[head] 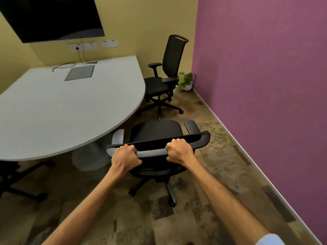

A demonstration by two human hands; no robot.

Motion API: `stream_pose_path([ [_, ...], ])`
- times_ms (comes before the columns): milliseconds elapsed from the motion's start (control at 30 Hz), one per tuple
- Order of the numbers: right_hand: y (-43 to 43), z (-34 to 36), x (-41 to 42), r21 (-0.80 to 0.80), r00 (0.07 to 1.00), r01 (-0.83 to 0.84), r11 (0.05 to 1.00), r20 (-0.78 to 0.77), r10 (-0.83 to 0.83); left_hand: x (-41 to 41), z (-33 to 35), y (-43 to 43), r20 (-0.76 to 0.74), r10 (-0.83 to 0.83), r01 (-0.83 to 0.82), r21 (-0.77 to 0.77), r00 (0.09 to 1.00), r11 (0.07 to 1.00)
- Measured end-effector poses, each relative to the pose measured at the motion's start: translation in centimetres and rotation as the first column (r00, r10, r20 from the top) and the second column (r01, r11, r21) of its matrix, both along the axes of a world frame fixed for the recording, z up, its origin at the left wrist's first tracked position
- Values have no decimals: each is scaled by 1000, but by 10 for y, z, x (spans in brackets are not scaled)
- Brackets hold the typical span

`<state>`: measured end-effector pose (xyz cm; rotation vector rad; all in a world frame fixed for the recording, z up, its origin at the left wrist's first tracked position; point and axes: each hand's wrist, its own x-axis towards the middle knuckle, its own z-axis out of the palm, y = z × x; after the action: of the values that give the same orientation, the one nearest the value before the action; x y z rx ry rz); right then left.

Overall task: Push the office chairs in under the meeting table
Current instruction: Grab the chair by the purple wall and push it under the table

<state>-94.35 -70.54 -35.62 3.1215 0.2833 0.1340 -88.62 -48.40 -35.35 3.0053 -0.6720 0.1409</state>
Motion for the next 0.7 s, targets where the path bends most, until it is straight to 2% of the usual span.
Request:
stream_pose_path([
  [200, -35, -8, -9, -56, 992, -113, 992, -63, 110, -41, -10, -26, -14, 78, -79, -52, 997, 996],
  [300, -111, 0, 43, -108, 981, -183, 977, -85, 174, -24, -16, -102, 45, 213, -208, -104, 976, 973],
  [367, -137, 2, 52, -114, 978, -202, 973, -74, 195, -31, -12, -128, -4, 248, -248, -90, 969, 965],
  [400, -171, -1, 66, -149, 961, -258, 955, -138, 238, -31, -18, -165, -44, 307, -310, -91, 951, 946],
  [500, -222, -3, 88, -188, 952, -295, 937, -146, 270, -33, -16, -223, -104, 320, -331, -108, 942, 938],
  [667, -242, 5, 133, -175, 916, -395, 902, -142, 374, -11, -6, -247, -95, 392, -399, -61, 915, 915],
  [700, -266, 5, 148, -181, 898, -432, 883, -177, 403, 0, -7, -273, -83, 423, -429, -76, 902, 900],
])
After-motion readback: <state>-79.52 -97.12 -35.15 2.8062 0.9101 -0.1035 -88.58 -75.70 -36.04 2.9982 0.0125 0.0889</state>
